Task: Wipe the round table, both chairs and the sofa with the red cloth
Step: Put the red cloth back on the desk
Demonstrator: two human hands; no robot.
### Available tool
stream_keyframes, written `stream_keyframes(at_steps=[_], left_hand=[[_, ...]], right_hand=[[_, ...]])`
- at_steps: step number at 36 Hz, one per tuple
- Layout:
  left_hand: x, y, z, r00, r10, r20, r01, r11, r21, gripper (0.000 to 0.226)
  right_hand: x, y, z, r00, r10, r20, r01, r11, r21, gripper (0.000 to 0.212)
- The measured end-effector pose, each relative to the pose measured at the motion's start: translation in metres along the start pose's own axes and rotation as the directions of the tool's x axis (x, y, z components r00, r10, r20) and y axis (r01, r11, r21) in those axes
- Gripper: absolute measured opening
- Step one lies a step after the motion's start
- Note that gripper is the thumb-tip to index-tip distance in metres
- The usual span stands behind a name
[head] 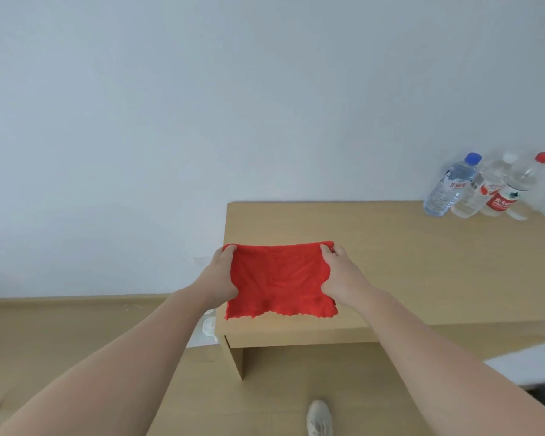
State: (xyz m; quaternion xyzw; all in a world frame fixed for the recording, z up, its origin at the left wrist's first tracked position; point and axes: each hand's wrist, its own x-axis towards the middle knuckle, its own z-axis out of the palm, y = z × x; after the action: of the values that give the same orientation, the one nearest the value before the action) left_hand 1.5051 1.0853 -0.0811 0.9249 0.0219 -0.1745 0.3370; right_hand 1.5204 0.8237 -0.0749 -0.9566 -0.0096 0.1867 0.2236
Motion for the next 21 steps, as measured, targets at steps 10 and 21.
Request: stream_keyframes(at_steps=[10, 21], left_hand=[[0.089, -0.016, 0.032, 0.975, -0.215, 0.054, 0.21, 0.974, 0.089, 0.089], [0.132, -0.031, 0.068, 0.916, -0.401, -0.03, 0.375, 0.826, 0.42, 0.082]], right_hand=[[0.114, 0.031, 0.009, 0.973, -0.015, 0.232, 0.038, 0.994, -0.098, 0.086], [0.162, 0.065, 0.015, 0.943, -0.109, 0.315, 0.218, 0.917, -0.334, 0.086]])
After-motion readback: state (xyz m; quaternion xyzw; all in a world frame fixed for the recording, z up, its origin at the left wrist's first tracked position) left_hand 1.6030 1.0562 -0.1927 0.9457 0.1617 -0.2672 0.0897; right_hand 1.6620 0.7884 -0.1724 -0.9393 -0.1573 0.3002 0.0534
